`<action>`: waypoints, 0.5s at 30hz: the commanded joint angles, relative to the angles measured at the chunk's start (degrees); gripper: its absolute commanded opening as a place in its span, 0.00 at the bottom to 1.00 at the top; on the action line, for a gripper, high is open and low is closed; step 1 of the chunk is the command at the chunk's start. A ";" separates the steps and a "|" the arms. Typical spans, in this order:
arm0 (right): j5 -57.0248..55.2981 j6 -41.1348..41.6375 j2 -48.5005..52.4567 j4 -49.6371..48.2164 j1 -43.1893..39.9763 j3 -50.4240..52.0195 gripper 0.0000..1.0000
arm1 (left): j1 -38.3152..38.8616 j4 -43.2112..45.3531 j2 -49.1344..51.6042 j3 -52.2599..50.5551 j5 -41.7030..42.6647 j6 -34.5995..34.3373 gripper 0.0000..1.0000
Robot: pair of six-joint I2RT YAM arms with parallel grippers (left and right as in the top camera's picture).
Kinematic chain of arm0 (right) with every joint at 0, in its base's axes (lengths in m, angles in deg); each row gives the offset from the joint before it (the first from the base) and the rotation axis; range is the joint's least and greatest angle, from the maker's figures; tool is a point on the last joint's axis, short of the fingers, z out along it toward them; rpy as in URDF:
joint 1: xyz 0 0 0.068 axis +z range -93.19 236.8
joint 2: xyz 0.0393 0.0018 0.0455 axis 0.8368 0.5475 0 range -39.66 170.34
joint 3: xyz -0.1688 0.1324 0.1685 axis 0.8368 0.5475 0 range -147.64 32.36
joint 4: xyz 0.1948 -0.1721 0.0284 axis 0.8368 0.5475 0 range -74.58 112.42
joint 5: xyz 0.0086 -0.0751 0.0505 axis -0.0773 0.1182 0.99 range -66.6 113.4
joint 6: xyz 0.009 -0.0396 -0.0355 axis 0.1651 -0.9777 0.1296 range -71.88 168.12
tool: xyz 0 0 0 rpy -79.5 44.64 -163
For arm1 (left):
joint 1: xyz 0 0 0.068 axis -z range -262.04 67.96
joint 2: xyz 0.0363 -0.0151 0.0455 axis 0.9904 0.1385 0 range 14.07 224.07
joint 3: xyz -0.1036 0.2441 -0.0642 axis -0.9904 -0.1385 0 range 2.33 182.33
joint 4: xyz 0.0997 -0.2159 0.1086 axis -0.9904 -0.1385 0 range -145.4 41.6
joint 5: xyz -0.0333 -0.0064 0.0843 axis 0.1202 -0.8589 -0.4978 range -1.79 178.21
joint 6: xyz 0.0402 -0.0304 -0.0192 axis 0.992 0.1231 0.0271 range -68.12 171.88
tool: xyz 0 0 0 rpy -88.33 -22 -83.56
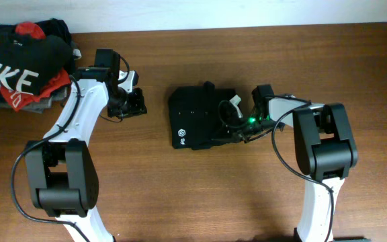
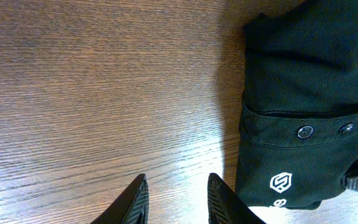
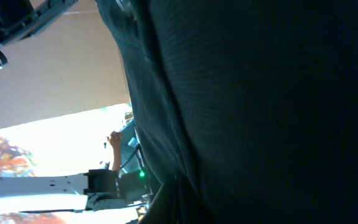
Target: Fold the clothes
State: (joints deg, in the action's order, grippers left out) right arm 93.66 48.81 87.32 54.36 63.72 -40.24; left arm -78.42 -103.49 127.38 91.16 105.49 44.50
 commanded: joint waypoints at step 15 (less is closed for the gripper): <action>-7.39 3.39 -10.99 8.81 1.79 -19.37 0.07 | -0.15 0.15 -0.79 0.22 -0.20 -0.31 0.32</action>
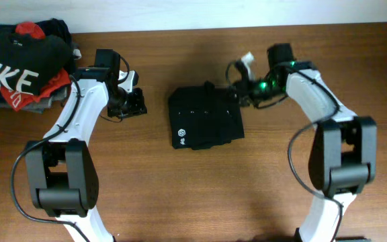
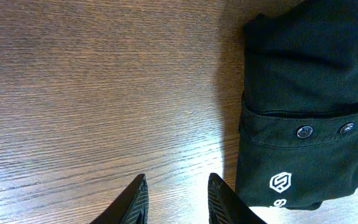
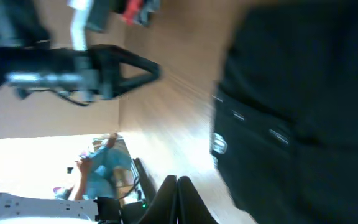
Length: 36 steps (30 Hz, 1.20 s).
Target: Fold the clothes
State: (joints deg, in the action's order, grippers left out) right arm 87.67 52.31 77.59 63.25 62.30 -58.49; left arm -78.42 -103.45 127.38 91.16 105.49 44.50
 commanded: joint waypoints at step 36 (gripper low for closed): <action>-7.32 9.62 3.08 -8.57 11.58 -7.89 0.24 | -0.13 -1.14 -0.79 0.24 -0.15 -0.28 0.53</action>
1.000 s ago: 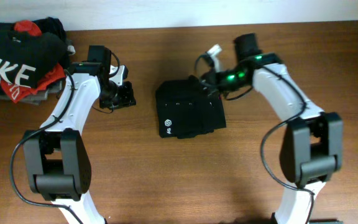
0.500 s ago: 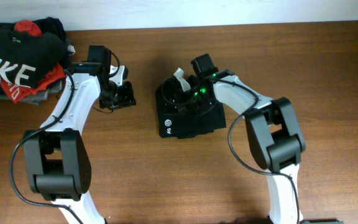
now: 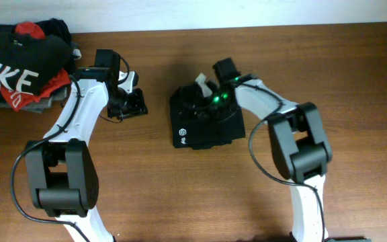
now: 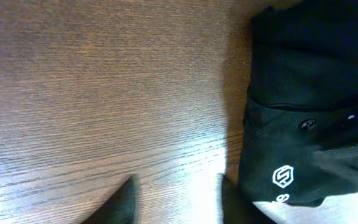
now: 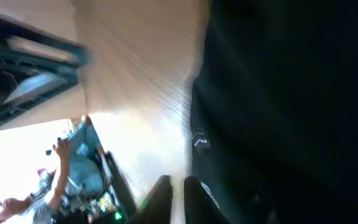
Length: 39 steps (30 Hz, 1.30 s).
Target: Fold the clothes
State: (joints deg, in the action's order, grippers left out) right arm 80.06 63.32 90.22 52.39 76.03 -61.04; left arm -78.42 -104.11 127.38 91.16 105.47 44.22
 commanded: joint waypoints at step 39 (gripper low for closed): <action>-39.39 -5.38 -23.98 31.80 -38.34 -8.76 0.99 | 5.29 17.38 11.28 -5.25 22.43 0.85 0.87</action>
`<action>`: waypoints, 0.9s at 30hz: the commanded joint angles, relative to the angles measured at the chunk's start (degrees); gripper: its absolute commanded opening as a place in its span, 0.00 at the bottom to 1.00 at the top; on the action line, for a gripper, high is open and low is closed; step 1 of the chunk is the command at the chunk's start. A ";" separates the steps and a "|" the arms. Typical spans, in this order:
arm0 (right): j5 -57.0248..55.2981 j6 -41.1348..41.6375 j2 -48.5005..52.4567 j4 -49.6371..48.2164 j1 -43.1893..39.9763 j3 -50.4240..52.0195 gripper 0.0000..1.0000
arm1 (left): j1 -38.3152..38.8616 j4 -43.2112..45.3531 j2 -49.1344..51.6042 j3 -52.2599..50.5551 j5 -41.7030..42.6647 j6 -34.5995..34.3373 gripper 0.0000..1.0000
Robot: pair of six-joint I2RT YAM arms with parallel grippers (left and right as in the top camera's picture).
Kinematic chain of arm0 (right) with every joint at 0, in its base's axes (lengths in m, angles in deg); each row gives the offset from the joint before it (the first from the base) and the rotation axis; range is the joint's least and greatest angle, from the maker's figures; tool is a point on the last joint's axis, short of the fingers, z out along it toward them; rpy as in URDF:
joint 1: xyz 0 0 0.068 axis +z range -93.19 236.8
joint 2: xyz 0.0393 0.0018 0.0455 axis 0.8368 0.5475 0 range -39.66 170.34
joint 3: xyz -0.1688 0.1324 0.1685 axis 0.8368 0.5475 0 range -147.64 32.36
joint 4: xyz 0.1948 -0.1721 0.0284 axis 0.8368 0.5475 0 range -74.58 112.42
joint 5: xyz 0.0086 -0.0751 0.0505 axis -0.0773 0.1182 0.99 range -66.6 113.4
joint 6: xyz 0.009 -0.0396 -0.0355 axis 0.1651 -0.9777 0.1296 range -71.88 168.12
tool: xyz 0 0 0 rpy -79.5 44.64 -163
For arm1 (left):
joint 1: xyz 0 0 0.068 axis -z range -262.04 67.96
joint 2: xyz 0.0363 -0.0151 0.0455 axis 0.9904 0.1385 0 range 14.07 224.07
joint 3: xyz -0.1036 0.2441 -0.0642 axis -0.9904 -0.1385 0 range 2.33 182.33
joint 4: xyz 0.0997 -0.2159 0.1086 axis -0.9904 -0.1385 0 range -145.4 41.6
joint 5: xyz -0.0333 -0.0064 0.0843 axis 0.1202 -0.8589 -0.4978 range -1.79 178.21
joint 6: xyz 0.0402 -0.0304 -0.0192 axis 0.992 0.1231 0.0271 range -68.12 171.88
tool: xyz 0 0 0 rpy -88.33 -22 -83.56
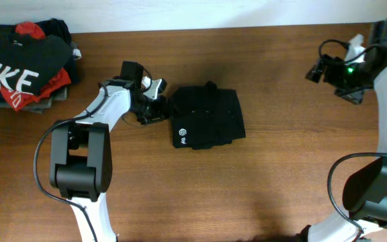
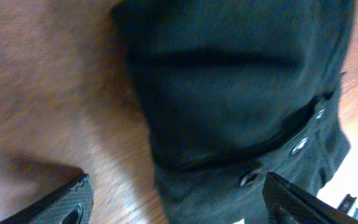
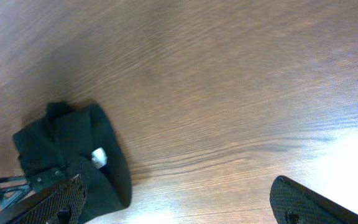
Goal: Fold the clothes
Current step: 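Drag the black bundle leftward toward the clothes stack with the left gripper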
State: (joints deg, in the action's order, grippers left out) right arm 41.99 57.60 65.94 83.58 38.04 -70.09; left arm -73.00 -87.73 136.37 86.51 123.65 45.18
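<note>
A folded black garment (image 1: 210, 121) with a small white logo lies mid-table. My left gripper (image 1: 158, 107) is at its left edge, open wide. In the left wrist view the dark cloth (image 2: 229, 81) with its snap buttons fills the space ahead, and the left gripper (image 2: 179, 205) spans the cloth's edge. My right gripper (image 1: 314, 71) hangs open over bare wood at the far back right, well away from the garment. From the right wrist view the garment (image 3: 67, 143) is small and distant, and nothing lies between the fingers of the right gripper (image 3: 182, 202).
A heap of clothes (image 1: 22, 64), black with red and white lettering, sits at the back left corner. The wooden table (image 1: 281, 175) stretches out in front of and to the right of the folded garment.
My right gripper was on top of the garment; it is now off it at the far back right, open. My left gripper went from bare wood to the garment's left edge and its jaws widened.
My right gripper was first at the garment's right edge, against the cloth, then by its back right corner, then on its top. The left gripper stayed parked on the wood to the left throughout. Now the right is far off and the left is at the garment.
</note>
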 commanded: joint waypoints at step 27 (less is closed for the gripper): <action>-1.29 -0.24 0.31 0.59 -0.37 0.28 0.99 | 5.84 10.34 11.85 -0.59 5.75 -12.90 0.87</action>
State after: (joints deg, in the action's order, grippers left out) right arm 41.37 57.36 65.94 84.15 37.56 -70.05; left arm -68.32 -77.57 141.53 88.34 134.75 36.35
